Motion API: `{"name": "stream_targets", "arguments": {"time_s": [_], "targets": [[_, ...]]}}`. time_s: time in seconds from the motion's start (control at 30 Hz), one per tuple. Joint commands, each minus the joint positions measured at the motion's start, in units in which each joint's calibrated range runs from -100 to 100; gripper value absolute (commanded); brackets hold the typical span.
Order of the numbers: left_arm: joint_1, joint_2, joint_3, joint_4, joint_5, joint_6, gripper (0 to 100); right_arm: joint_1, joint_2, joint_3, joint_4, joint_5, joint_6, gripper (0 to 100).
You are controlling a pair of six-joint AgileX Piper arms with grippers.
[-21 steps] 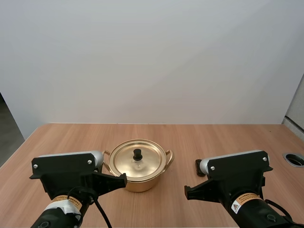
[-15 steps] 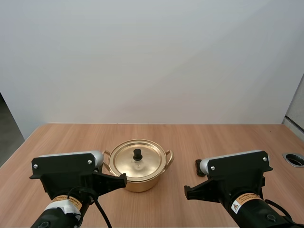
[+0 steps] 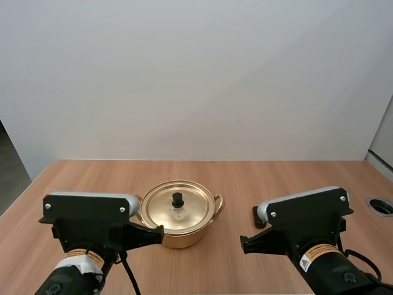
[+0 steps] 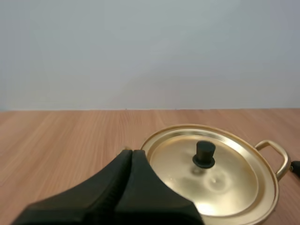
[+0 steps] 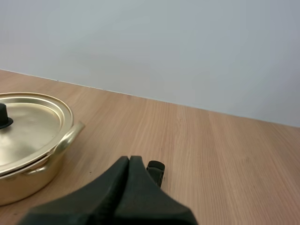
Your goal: Open the pot, put the car inside, and close it
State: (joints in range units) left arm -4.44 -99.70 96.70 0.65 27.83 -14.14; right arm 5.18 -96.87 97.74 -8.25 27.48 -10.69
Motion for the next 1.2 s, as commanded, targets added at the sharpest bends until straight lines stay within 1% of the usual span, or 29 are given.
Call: {"name": "stream_targets", "arguments": {"time_s": [0.0,0.07,0.17,0.23,0.33,0.4,0.47,0.5,0.53,0.57,0.6,0.67,0.77,0.8,0.83,0.87,0.9,0.93,1.07,1.17], "targets": [[-0.03,3.4,-4.4,0.0,0.1,3.3,0,-0.3,2.5,-7.1,0.1,4.3,1.7,0],[0.05,6.7,-8.0,0.0,1.9,6.1,0,-0.9,4.5,-11.2,0.0,5.5,1.7,0],[0.14,11.5,-14.0,0.0,10.0,9.1,0,-1.6,7.9,-17.1,-0.3,8.0,1.7,0],[0.14,15.2,-18.0,0.0,17.3,9.4,0,-2.3,10.7,-20.7,-0.6,10.8,1.7,0],[0.14,21.0,-21.8,-1.4,23.0,9.0,0,-2.9,14.7,-25.2,-0.6,15.7,1.7,0],[0.14,23.4,-23.8,-4.0,24.8,9.0,0,-2.9,16.7,-27.0,0.1,18.4,1.7,0],[0.14,24.7,-24.5,-7.1,24.0,9.3,0,-2.9,18.1,-27.1,0.7,15.6,1.7,0],[0.14,25.1,-24.7,-8.3,20.3,9.4,0,-3.0,18.8,-28.0,0.7,17.6,1.2,0],[0.14,25.3,-24.7,-8.8,19.2,9.4,0,-3.1,19.9,-29.2,0.7,23.3,0.0,0],[0.14,25.4,-25.0,-8.8,19.9,10.0,0,-3.1,21.0,-30.0,0.7,27.2,0.0,0],[0.14,26.6,-25.4,-9.8,21.5,12.3,0,-3.1,22.4,-30.1,1.2,29.2,0.4,0],[0.14,29.1,-25.5,-12.0,23.6,21.5,0,-3.1,25.4,-30.2,2.2,29.6,0.3,0],[0.14,32.2,-25.5,-20.9,25.9,28.9,0,-3.1,31.3,-31.0,2.4,27.7,-2.9,0],[0.14,32.9,-25.7,-24.9,25.9,32.2,0,-3.1,33.3,-31.1,2.4,27.2,-3.0,0],[0.14,33.9,-26.0,-28.0,26.9,37.5,0,-3.1,35.3,-31.2,2.4,26.5,-3.1,0],[0.14,34.9,-26.3,-30.6,27.3,41.1,0,-3.1,36.9,-31.2,2.4,25.3,-3.3,0],[0.14,35.9,-26.4,-32.1,27.4,42.9,0,-3.1,38.8,-31.2,2.5,24.4,-3.5,0],[0.14,37.5,-27.0,-32.7,27.4,43.0,0,-3.1,40.6,-31.2,2.5,23.4,-3.6,0],[0.14,46.7,-29.8,-33.0,27.3,44.1,0,-3.1,46.2,-32.8,2.9,21.1,-5.4,0],[0.14,55.0,-32.2,-33.2,27.4,45.2,0,-3.1,49.9,-33.8,3.0,19.2,-5.4,0]]}}
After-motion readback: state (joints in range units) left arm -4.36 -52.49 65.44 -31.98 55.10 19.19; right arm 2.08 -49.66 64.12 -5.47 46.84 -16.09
